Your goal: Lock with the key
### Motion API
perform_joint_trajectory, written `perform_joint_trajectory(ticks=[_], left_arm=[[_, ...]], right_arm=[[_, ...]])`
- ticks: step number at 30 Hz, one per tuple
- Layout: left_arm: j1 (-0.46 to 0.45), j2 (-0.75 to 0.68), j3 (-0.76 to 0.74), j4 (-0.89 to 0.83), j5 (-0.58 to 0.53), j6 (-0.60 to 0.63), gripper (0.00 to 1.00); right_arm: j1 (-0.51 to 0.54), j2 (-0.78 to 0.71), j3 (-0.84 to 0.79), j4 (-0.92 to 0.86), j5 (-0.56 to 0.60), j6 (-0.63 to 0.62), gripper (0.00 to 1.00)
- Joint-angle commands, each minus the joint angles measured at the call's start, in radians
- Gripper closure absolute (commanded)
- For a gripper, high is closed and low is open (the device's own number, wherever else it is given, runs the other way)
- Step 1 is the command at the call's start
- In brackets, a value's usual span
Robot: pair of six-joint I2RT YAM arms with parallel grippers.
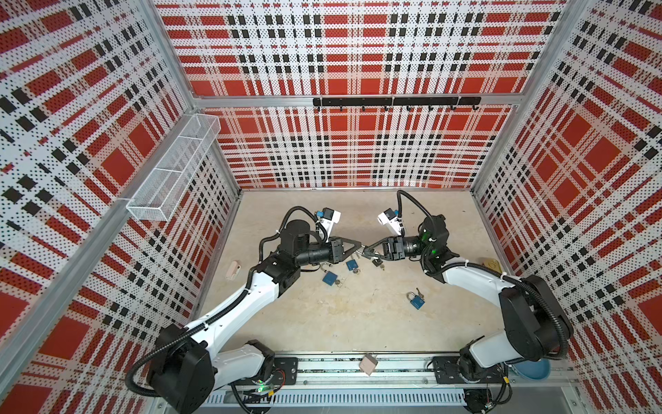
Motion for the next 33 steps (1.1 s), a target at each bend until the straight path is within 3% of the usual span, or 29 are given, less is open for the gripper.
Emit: perform_joint_trajectory(ticks=[1, 5, 8, 23, 33], left_arm=[[-0.063, 0.041, -0.047, -0.097, -0.025, 0.002, 1.0], [-0.085, 0.029, -0.061, -0.096, -0.048, -0.011, 1.0], [-0.105, 0.026, -0.066, -0.093, -0.063, -0.018, 1.0], [-0.183, 0.032, -0.155, 0.059, -0.109, -0.097, 1.0], [-0.245, 0.05, -0.225, 0.201, -0.14, -0.178, 1.0]], right_arm=[[0.04, -0.071, 0.054, 0.003, 0.027, -0.124, 1.0], [0.04, -0.108, 0.079, -0.183, 0.059, -0.257, 1.0], [0.04, -0.119, 0.092, -0.229, 0.068, -0.292, 1.0], [0.04, -0.08, 0.1, -0.069, 0.055, -0.173, 1.0], [0.035, -0.074, 0.119, -0.083, 0.077, -0.187, 1.0]])
